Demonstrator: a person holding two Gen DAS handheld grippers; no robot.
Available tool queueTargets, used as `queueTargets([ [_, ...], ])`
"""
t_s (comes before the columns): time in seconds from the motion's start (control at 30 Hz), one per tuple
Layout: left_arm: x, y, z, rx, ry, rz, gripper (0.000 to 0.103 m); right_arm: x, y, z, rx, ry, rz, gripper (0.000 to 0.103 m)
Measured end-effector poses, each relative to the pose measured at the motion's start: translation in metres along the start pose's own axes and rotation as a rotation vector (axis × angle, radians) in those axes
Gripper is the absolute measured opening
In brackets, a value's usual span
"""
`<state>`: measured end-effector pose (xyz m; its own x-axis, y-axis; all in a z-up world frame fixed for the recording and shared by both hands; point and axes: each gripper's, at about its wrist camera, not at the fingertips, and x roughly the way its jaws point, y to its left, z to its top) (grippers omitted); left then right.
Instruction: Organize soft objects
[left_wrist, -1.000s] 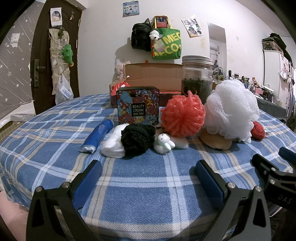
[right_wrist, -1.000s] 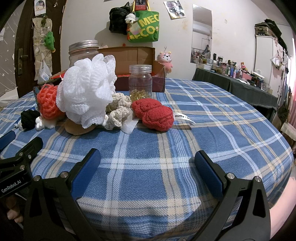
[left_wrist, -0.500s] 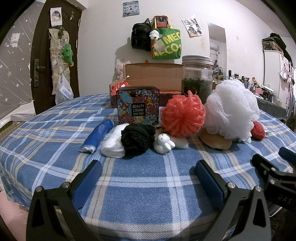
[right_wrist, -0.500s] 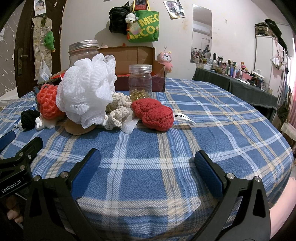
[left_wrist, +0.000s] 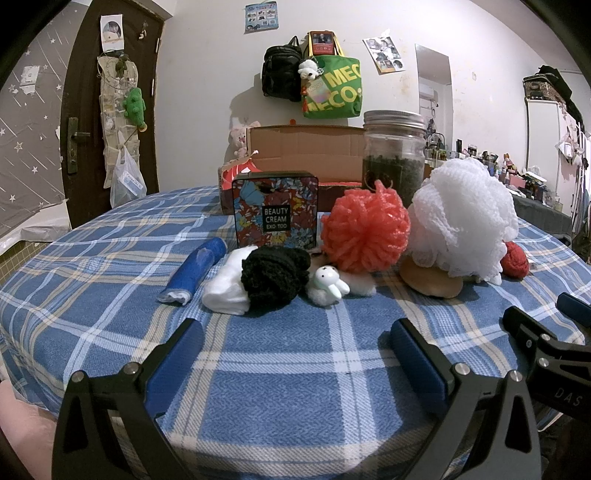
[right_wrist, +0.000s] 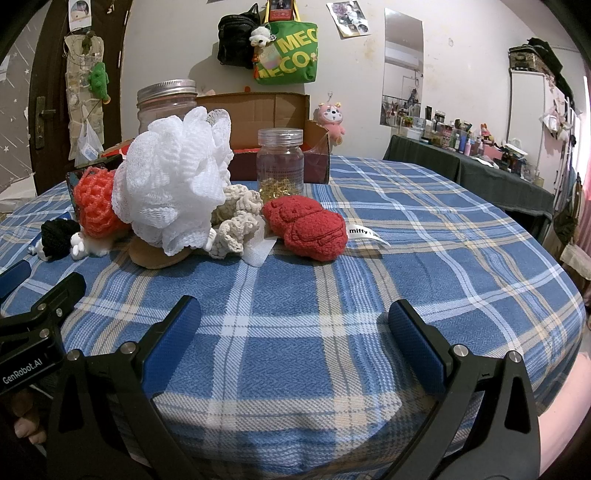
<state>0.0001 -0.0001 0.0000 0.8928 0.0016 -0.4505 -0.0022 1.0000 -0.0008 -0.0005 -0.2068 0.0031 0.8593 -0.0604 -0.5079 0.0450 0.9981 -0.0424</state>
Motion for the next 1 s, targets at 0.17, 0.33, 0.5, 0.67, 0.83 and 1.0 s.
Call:
queueTargets([
  [0.17, 0.0000, 0.0000, 0.0000, 0.000, 0.000, 0.000, 0.103, -0.0001, 0.0000, 0.0000, 0.000, 0.000, 0.000, 0.103],
  [0.33, 0.0000, 0.0000, 0.0000, 0.000, 0.000, 0.000, 0.103, -0.0001, 0.0001, 0.0000, 0.000, 0.000, 0.000, 0.103],
  [0.5, 0.0000, 0.0000, 0.0000, 0.000, 0.000, 0.000, 0.103, -0.0002, 0.0002, 0.0000, 0.000, 0.000, 0.000, 0.103],
  [0.67, 0.0000, 0.0000, 0.0000, 0.000, 0.000, 0.000, 0.103, -0.0002, 0.0002, -0.0002, 0.000, 0.000, 0.000, 0.103],
  [0.83, 0.0000, 0.0001, 0.0000, -0.001, 0.000, -0.001, 0.103, -0.0001, 0.0002, -0.0003, 0.000, 0.000, 0.000, 0.103],
  [1.0, -0.0005, -0.0002, 0.0014, 0.000, 0.002, -0.011, 0.103, -0.0005, 0.0018, -0.0021, 0.006, 0.013, 0.010, 0.103],
])
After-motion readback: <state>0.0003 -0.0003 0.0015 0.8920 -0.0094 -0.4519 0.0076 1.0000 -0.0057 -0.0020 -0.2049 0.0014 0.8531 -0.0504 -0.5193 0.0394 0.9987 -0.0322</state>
